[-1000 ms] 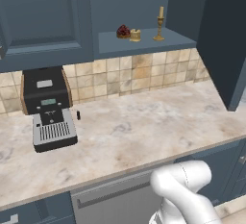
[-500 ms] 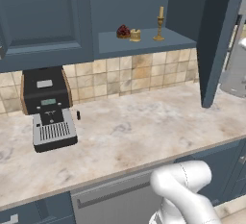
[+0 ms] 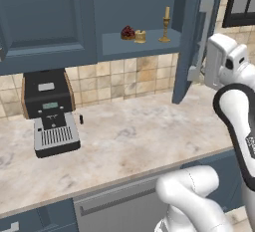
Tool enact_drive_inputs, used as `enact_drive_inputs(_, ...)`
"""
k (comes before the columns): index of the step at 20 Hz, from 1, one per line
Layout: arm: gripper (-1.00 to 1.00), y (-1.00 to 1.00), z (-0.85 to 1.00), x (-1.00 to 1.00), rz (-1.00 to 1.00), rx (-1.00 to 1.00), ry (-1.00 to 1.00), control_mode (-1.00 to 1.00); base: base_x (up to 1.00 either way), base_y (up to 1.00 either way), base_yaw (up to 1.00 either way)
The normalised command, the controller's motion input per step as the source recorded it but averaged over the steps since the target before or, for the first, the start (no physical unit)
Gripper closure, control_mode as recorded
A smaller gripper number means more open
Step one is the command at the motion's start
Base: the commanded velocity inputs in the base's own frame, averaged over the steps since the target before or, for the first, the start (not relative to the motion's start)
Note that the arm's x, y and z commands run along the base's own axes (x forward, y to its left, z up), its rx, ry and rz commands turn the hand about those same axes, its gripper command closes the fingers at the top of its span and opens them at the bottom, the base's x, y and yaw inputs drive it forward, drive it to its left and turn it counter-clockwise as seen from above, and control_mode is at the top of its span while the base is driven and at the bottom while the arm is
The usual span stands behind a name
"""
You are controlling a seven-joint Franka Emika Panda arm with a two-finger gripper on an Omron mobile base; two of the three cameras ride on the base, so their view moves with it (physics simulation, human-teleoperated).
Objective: Pick the candle and candle from the dining table and place them in the open cabinet. Close the cabinet after placing the objects.
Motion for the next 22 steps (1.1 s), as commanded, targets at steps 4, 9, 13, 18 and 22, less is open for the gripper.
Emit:
enact_drive_inputs(4, -1.0, 0.41, 0.0, 0.54, -0.11, -0.14, 0.0, -1.0, 0.0, 0.0, 0.0)
enact_drive_inputs(9, -1.0, 0.34, 0.0, 0.59, -0.11, -0.15, 0.0, -1.0, 0.0, 0.0, 0.0)
enact_drive_inputs(13, -1.0, 0.19, 0.0, 0.63, -0.1, -0.14, 0.0, -1.0, 0.0, 0.0, 0.0)
enact_drive_inputs(18, -1.0, 0.05, 0.0, 0.57, -0.08, -0.13, 0.0, -1.0, 0.0, 0.0, 0.0)
enact_drive_inputs(22, -1.0, 0.0, 0.0, 0.53, -0.08, -0.12, 0.0, -1.0, 0.0, 0.0, 0.0)
